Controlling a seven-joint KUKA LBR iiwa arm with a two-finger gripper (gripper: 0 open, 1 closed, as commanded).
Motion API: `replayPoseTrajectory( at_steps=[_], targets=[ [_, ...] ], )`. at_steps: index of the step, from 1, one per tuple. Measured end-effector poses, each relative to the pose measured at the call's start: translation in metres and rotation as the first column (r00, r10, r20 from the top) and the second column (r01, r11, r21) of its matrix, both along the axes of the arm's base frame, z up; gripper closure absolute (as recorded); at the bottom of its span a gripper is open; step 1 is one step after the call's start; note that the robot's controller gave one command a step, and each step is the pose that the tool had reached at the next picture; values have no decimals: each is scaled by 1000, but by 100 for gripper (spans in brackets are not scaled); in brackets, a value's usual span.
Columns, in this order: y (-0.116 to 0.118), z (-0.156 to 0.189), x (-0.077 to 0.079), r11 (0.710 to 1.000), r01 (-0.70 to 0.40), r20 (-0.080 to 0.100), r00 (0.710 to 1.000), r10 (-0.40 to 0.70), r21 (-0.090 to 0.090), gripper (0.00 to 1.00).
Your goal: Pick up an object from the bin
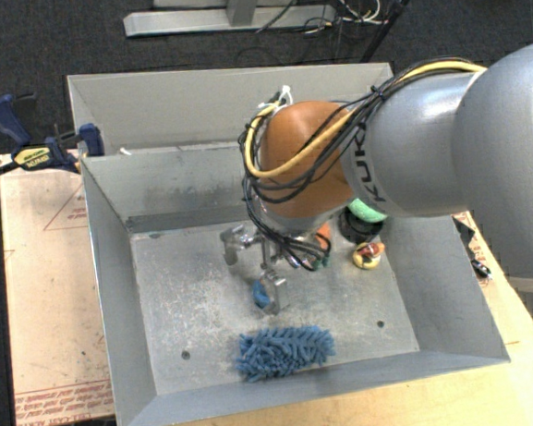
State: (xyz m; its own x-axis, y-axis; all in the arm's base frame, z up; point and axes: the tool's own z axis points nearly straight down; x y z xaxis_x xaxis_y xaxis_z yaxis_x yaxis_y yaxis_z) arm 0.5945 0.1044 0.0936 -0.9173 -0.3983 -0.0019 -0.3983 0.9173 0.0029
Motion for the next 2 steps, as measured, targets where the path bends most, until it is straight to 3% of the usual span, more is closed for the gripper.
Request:
replayPoseTrajectory(
  at_steps=[1,2],
  targets=[
    [-20,9,-19,996,-93,2,996,93,1,0],
    [-36,-18,-22,960,-280,4,960,280,0,0]
  ],
)
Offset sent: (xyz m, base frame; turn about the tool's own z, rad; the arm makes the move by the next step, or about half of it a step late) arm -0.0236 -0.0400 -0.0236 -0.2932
